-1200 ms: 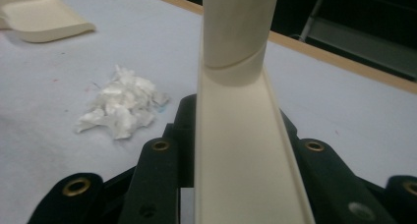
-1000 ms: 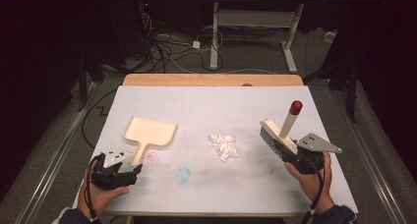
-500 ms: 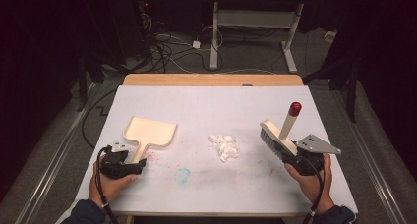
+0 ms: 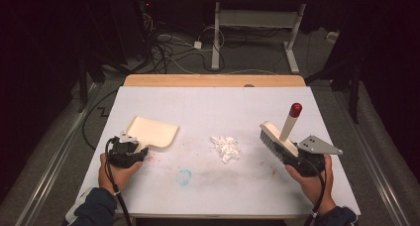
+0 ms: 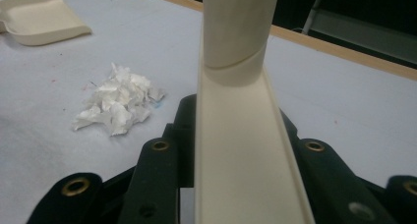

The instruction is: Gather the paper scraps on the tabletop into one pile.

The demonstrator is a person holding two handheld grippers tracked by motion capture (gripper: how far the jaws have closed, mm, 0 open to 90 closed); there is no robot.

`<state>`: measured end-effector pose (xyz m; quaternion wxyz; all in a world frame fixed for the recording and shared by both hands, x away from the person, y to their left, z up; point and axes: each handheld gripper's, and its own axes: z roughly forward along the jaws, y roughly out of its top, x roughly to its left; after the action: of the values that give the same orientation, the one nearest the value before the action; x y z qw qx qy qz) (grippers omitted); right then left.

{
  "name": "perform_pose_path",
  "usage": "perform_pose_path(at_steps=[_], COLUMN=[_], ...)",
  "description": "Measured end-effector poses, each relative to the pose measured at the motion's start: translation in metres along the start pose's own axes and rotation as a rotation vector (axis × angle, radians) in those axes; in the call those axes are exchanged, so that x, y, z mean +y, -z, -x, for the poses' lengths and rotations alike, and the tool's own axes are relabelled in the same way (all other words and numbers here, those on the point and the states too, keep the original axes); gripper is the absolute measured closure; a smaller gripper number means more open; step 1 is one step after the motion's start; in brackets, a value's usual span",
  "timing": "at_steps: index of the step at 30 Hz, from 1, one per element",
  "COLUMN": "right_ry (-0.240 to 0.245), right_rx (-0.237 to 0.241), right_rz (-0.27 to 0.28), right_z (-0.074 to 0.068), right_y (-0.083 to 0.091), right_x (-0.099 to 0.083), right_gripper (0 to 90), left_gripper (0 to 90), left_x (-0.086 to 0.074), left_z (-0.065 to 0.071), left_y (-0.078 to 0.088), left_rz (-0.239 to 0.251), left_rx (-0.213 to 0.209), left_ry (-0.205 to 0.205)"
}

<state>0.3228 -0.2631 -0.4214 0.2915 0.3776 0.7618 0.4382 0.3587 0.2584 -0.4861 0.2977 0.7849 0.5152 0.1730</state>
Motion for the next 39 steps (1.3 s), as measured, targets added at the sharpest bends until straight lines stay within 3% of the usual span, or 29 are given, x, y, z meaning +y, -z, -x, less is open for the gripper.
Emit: perform_pose_path(at_steps=[5,14,29,39], right_ry=[-0.011,-0.002,-0.002,0.003], right_rx=[0.0,0.0,-0.001,-0.006], right_rz=[0.001,-0.004,-0.004,0.001], right_z=[0.001,0.002,0.002,0.004], right_y=[0.001,-0.001,-0.002,-0.003], right_x=[0.0,0.001,0.001,0.003], right_gripper=[67.4,67.4,67.4,67.4], left_gripper=[63.4,63.7,63.9,64.0], left_x=[0.003,0.006,0.008,0.008], left_z=[0.0,-0.005,-0.003,-0.002], left_y=[0.001,0.005,0.016,0.024], left_rz=[-0.019,-0.035,-0.051,-0.034], left_rx=[0.002,-0.006,0.01,0.001], left_ry=[-0.032,-0.047,-0.107,-0.13])
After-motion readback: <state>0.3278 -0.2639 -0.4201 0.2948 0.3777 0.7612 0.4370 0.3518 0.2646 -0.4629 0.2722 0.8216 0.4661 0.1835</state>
